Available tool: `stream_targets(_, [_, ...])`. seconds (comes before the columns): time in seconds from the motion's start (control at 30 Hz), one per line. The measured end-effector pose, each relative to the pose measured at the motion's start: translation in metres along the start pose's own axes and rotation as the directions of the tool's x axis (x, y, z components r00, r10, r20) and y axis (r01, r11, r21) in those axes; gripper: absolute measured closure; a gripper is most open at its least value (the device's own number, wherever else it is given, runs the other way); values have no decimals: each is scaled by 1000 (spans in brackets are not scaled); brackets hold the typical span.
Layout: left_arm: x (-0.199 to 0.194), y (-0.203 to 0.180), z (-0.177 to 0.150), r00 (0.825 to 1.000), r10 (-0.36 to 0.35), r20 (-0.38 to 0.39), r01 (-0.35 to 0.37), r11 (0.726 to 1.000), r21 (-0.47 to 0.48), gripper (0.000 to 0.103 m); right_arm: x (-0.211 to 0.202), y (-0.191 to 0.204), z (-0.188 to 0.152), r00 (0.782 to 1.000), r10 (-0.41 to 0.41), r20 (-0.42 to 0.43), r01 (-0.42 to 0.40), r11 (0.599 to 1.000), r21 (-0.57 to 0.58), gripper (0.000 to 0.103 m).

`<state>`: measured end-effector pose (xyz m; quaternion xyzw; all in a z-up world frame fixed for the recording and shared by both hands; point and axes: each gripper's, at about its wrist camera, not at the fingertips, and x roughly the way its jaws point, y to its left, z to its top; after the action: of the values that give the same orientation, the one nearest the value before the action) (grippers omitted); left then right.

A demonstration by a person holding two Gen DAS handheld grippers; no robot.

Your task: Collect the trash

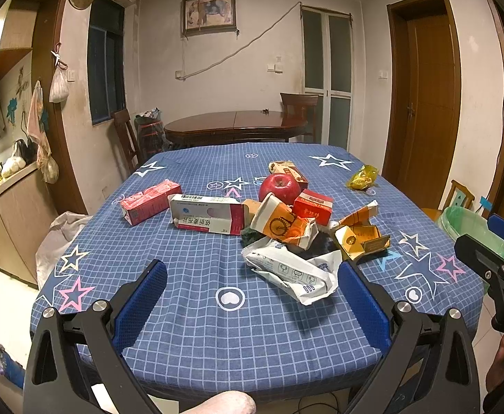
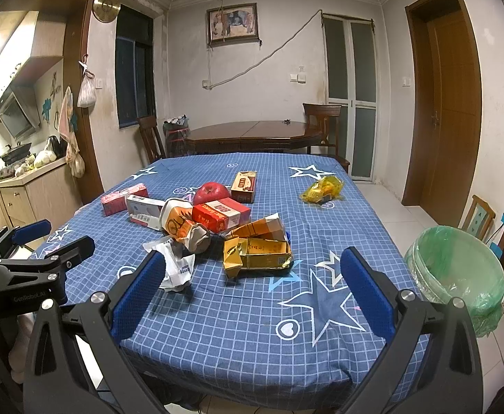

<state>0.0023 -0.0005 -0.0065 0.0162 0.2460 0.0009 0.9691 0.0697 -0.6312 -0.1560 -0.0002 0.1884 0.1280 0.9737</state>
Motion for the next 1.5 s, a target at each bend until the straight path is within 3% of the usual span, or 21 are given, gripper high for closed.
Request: stream_targets(1.5, [7,2,-8,1000,3,-17,-3,1000,4,4,3,2,-11,1000,-1,-13,1,1000,-10,5])
